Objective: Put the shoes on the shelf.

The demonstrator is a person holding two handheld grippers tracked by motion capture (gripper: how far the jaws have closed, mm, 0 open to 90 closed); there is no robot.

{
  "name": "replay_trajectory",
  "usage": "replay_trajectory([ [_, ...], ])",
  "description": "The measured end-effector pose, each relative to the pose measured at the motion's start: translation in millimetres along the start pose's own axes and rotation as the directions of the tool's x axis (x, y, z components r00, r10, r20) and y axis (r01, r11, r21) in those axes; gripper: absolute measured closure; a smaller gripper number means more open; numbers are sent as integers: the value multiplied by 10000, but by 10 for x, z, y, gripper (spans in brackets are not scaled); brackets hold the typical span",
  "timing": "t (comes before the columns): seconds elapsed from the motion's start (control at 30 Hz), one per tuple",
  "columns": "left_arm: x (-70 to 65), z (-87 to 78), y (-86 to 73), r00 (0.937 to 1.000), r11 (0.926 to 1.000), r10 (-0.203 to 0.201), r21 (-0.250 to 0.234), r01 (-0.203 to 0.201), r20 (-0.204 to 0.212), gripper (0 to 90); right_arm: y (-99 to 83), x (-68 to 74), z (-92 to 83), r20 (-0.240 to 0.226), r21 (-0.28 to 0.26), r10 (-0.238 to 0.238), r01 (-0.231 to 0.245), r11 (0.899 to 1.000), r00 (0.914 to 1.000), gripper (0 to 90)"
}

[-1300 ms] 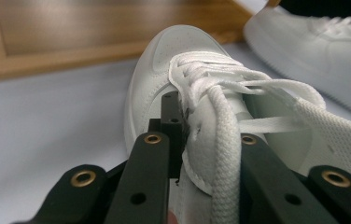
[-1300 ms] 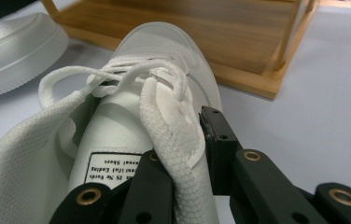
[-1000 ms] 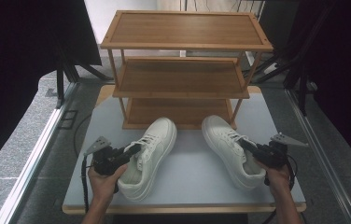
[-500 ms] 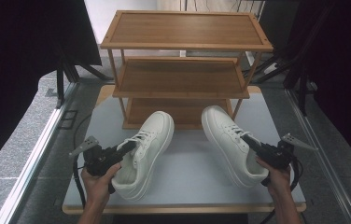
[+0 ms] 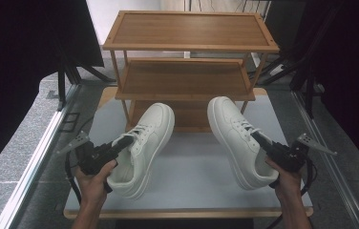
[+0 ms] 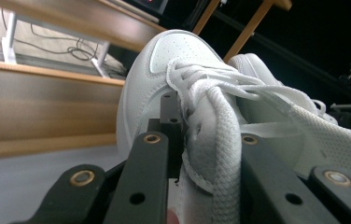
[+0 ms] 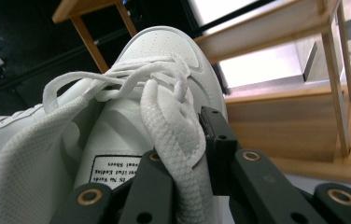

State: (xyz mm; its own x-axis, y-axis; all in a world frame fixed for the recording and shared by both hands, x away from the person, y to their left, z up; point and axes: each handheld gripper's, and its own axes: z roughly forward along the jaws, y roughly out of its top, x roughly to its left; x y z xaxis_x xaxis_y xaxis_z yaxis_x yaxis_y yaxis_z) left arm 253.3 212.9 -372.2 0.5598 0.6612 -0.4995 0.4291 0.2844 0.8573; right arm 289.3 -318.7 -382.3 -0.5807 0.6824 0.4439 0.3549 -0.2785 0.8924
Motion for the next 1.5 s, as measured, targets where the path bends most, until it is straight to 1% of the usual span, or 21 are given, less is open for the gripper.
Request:
replay_trajectory([
  [0.03, -3, 3, 27, 10000, 9999, -76, -90, 76, 14, 811, 0, 0, 0, 0, 0, 0, 0, 10000, 10000, 820],
  [0.1, -8, 18, 88, 9998, 9997, -214, -145, 214, -11, 811, 56, 39, 9, 87, -285, 38, -36, 9996, 10000, 820],
  [0.17, -22, 37, 156, 9998, 9996, -198, -198, 197, -52, 811, 91, 59, 18, 56, -463, 193, -190, 9987, 9998, 820],
  [0.23, -44, 55, 227, 9999, 9995, -100, -308, 98, -65, 811, 115, 73, 45, -67, -693, 466, -470, 9965, 9989, 821],
  [0.3, -50, 73, 293, 9998, 9987, -189, -472, 191, 53, 810, 132, 82, 86, -129, -841, 697, -706, 9940, 9975, 821],
  [0.33, -51, 84, 323, 9994, 9977, -318, -599, 326, 142, 811, 143, 92, 112, -127, -898, 841, -849, 9923, 9964, 820],
  [0.4, -47, 102, 377, 9976, 9951, -560, -795, 590, 396, 810, 178, 115, 160, -69, -936, 922, -925, 9913, 9957, 820],
  [0.43, -50, 111, 404, 9970, 9941, -607, -865, 648, 484, 810, 226, 147, 199, -9, -935, 882, -879, 9917, 9961, 819],
  [0.47, -56, 117, 432, 9972, 9943, -545, -885, 589, 506, 810, 226, 147, 199, -9, -935, 882, -879, 9917, 9961, 819],
  [0.57, -97, 143, 510, 9988, 9946, -321, -971, 355, 367, 809, 310, 203, 237, 53, -1003, 704, -695, 9925, 9975, 819],
  [0.63, -113, 168, 556, 9993, 9947, -238, -994, 265, 277, 808, 367, 237, 262, 36, -1070, 687, -680, 9919, 9976, 819],
  [0.7, -114, 197, 595, 9993, 9944, -270, -1010, 297, 272, 808, 438, 273, 302, 27, -1046, 603, -597, 9927, 9982, 819],
  [0.87, -123, 263, 671, 9992, 9937, -314, -1072, 337, 234, 808, 496, 307, 394, 40, -1026, 598, -591, 9930, 9982, 818],
  [0.93, -118, 296, 699, 9992, 9934, -359, -1080, 376, 176, 808, 519, 313, 456, 73, -929, 742, -732, 9930, 9972, 817],
  [1.03, -98, 356, 742, 9989, 9933, -463, -1058, 469, 87, 808, 557, 328, 537, 172, -890, 810, -791, 9929, 9966, 817],
  [1.1, -88, 397, 773, 9990, 9935, -457, -1043, 455, 9, 808, 597, 343, 588, 277, -856, 735, -709, 9938, 9969, 817],
  [1.17, -77, 431, 803, 9991, 9939, -423, -1019, 410, -98, 808, 631, 357, 627, 344, -881, 758, -725, 9935, 9965, 817],
  [1.3, -54, 494, 855, 9984, 9935, -487, -1041, 456, -278, 808, 709, 376, 713, 540, -921, 829, -777, 9927, 9951, 817],
  [1.43, -57, 554, 912, 9985, 9943, -366, -1016, 322, -413, 807, 783, 387, 802, 721, -891, 779, -714, 9935, 9943, 816],
  [1.47, -59, 570, 924, 9986, 9941, -328, -1044, 284, -403, 806, 799, 390, 824, 734, -893, 833, -766, 9930, 9938, 816],
  [1.5, -59, 585, 935, 9990, 9942, -169, -1069, 124, -411, 806, 809, 389, 846, 742, -890, 873, -806, 9928, 9934, 816],
])
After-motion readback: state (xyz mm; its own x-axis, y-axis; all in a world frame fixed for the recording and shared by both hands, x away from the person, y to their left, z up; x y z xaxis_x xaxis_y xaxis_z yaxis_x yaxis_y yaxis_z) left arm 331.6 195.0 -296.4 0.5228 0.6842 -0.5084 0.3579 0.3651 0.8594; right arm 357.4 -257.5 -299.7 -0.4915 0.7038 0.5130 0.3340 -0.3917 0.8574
